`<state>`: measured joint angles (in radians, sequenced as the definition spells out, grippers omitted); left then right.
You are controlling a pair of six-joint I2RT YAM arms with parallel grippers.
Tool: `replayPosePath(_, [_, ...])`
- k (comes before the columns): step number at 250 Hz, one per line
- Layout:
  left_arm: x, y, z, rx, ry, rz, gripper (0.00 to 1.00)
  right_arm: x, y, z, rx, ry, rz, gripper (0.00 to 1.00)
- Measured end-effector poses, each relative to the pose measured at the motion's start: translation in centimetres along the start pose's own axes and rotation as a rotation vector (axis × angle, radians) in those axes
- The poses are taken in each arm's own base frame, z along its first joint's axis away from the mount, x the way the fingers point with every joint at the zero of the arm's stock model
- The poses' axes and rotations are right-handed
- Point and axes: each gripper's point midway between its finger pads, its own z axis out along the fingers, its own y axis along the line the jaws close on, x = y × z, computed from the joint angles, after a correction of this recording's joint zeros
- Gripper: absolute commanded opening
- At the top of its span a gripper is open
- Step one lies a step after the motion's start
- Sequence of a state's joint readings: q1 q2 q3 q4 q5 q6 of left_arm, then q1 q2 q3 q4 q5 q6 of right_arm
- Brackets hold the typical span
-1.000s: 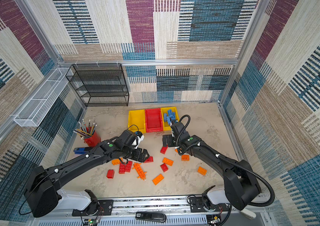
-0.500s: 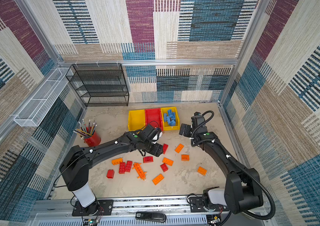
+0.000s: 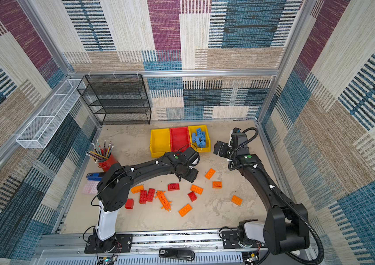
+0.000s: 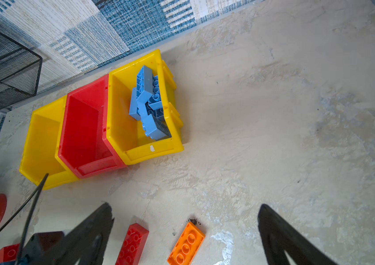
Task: Sort the legos into containers by color
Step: Pick up the lego from the center of the table.
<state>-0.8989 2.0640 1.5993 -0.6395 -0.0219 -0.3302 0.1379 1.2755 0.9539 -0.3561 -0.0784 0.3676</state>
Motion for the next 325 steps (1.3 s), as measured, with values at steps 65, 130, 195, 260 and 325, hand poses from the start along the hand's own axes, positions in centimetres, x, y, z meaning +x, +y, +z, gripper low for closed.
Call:
replayPosePath(65, [0.3,0.1,1.6,-0.017,0.035,0.001,0.6,0.2,0.3,-0.1,-0.021,0.002,-0.004,0.99])
replayPosePath(130, [0.5,0.2,2.7,-0.026,0.056,0.001,0.38,0.1,0.5,-0.2,-0.033,-0.005,-0.009,0.99])
replayPosePath(195, [0.5,0.5,2.9,-0.045,0.057,0.002,0.41,0.2,0.7,-0.5,-0.046,-0.01,-0.018,0.99])
replayPosePath(260, [0.5,0.6,3.5,-0.057,0.067,0.0,0.49,0.1,0.9,-0.9,-0.056,-0.017,-0.033,0.99])
replayPosePath(325, [-0.3,0.7,3.9,-0.076,0.061,0.002,0.26,0.1,0.9,-0.9,-0.057,-0.017,-0.038,0.99])
